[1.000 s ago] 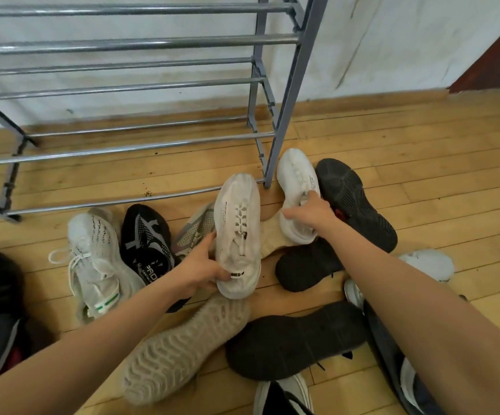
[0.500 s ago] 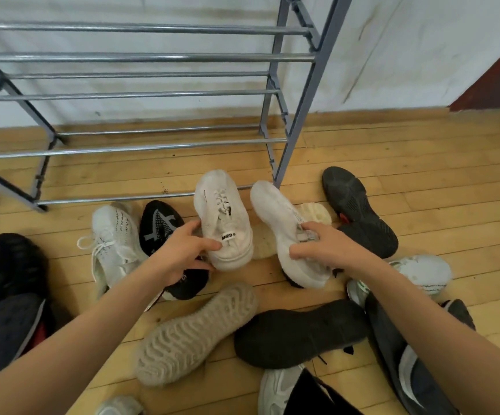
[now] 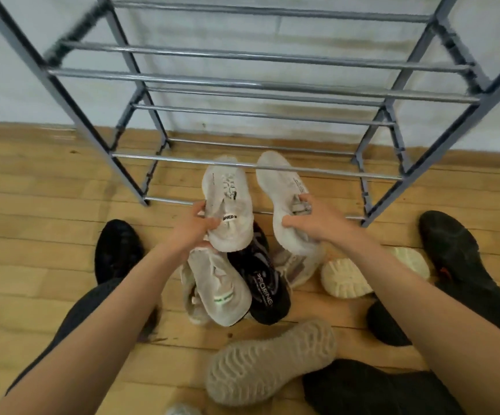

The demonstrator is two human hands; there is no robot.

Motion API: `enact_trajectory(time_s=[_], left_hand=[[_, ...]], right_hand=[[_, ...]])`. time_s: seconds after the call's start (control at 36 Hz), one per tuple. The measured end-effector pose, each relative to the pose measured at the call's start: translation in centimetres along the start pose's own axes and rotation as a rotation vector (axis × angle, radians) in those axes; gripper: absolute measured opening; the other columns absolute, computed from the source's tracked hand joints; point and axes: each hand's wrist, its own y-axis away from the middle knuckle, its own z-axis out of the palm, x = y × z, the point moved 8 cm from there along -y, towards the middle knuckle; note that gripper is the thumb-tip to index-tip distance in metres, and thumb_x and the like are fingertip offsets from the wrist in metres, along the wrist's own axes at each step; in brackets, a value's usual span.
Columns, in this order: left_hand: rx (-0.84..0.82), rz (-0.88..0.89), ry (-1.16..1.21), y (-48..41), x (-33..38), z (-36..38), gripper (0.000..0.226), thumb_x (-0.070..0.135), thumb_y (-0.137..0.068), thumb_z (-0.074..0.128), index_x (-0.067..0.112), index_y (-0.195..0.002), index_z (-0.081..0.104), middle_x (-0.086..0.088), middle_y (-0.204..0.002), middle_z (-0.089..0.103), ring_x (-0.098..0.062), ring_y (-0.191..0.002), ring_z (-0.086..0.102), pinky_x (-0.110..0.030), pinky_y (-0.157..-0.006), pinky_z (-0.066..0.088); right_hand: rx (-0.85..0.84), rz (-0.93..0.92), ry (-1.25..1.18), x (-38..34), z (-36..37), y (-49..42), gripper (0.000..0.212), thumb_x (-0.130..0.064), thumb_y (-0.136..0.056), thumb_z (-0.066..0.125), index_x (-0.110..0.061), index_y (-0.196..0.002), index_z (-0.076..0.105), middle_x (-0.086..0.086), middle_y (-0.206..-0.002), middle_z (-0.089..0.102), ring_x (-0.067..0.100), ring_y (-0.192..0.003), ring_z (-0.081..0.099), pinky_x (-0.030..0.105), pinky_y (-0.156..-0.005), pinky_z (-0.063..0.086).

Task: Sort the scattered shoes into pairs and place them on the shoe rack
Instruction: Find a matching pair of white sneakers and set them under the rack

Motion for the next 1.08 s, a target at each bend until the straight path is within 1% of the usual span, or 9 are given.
enact_trajectory(time_s=[0.08, 0.17, 0.31, 0.42, 0.5, 0.78, 0.94, 1.0, 1.08], left_hand=[[0.048, 0.012, 0.030, -1.8, -0.3, -2.6, 0.049, 0.009, -0.095, 0.051, 0.014, -0.142, 0.035, -0.012, -0.125, 0.056, -0.023, -0.096, 0.060, -0.031, -0.064, 0.054], [0.082, 0.042, 0.039, -3.6, 0.1, -4.5, 0.047, 0.009, -0.096, 0.049, 0.017, -0.141, 0.038, -0.004, -0.114, 0.058, -0.014, -0.086, 0.060, -0.029, -0.065, 0.053], [0.127, 0.025, 0.025, -6.9, 0.5, -6.8, 0.041, 0.015, -0.097, 0.049, 0.014, -0.138, 0.044, -0.006, -0.111, 0.061, -0.014, -0.081, 0.061, -0.035, -0.067, 0.055], [0.225, 0.061, -0.033, -8.6, 1.2, -8.6, 0.037, 0.017, -0.096, 0.051, 0.014, -0.132, 0.047, -0.006, -0.109, 0.059, -0.022, -0.091, 0.060, -0.044, -0.079, 0.055], [0.272, 0.048, -0.090, -9.9, 1.0, -10.4, 0.042, 0.025, -0.093, 0.056, 0.016, -0.133, 0.049, -0.007, -0.118, 0.062, -0.028, -0.104, 0.061, -0.049, -0.089, 0.053], [0.344, 0.074, -0.164, -13.6, -0.3, -12.6, 0.037, 0.007, -0.095, 0.045, 0.019, -0.129, 0.056, -0.004, -0.115, 0.064, -0.023, -0.101, 0.058, -0.030, -0.078, 0.042], [0.358, 0.031, -0.140, -15.0, -0.9, -12.7, 0.050, 0.001, -0.096, 0.040, 0.019, -0.141, 0.042, -0.005, -0.126, 0.057, -0.019, -0.099, 0.052, -0.031, -0.083, 0.045], [0.367, 0.024, -0.139, -15.3, -1.0, -12.9, 0.051, -0.001, -0.095, 0.042, 0.019, -0.142, 0.041, -0.006, -0.129, 0.056, -0.020, -0.100, 0.052, -0.034, -0.087, 0.047], [0.413, 0.066, -0.131, -15.1, -0.9, -13.1, 0.049, -0.001, -0.094, 0.045, 0.016, -0.140, 0.045, -0.007, -0.133, 0.055, -0.022, -0.112, 0.054, -0.029, -0.093, 0.045]], right_hand=[[-0.041, -0.030, -0.029, -2.8, 1.5, -2.3, 0.078, -0.041, -0.081, 0.065, -0.024, -0.147, 0.028, 0.003, -0.140, 0.046, 0.019, -0.091, 0.054, 0.028, -0.062, 0.044], [-0.082, -0.043, -0.010, -5.6, 2.8, -4.6, 0.073, -0.040, -0.080, 0.064, -0.022, -0.144, 0.034, 0.002, -0.123, 0.053, 0.015, -0.075, 0.054, 0.025, -0.050, 0.040], [-0.088, -0.015, 0.016, -8.6, 5.3, -8.0, 0.051, -0.041, -0.080, 0.064, -0.012, -0.120, 0.050, 0.006, -0.103, 0.060, 0.020, -0.082, 0.059, 0.031, -0.070, 0.049], [-0.033, 0.006, -0.038, -9.3, 7.9, -10.4, 0.052, -0.045, -0.077, 0.065, -0.009, -0.113, 0.054, 0.008, -0.107, 0.063, 0.024, -0.094, 0.064, 0.041, -0.088, 0.054], [0.015, 0.018, -0.039, -9.6, 9.0, -11.7, 0.052, -0.048, -0.078, 0.063, -0.009, -0.112, 0.055, 0.008, -0.102, 0.065, 0.026, -0.090, 0.067, 0.041, -0.083, 0.056], [0.111, -0.071, 0.035, -11.7, 11.4, -14.6, 0.071, -0.053, -0.081, 0.061, -0.016, -0.137, 0.040, 0.004, -0.116, 0.065, 0.024, -0.101, 0.063, 0.029, -0.071, 0.044], [0.134, -0.079, 0.113, -11.6, 12.0, -15.5, 0.062, -0.060, -0.079, 0.060, -0.013, -0.119, 0.055, 0.003, -0.105, 0.067, 0.024, -0.093, 0.065, 0.030, -0.067, 0.044], [0.149, -0.088, 0.096, -11.4, 12.1, -15.6, 0.059, -0.060, -0.078, 0.063, -0.012, -0.112, 0.058, 0.004, -0.105, 0.067, 0.024, -0.093, 0.064, 0.033, -0.070, 0.048], [0.133, -0.099, 0.025, -11.1, 12.3, -15.6, 0.061, -0.055, -0.080, 0.064, -0.009, -0.119, 0.054, 0.006, -0.119, 0.059, 0.026, -0.108, 0.058, 0.037, -0.088, 0.049]])
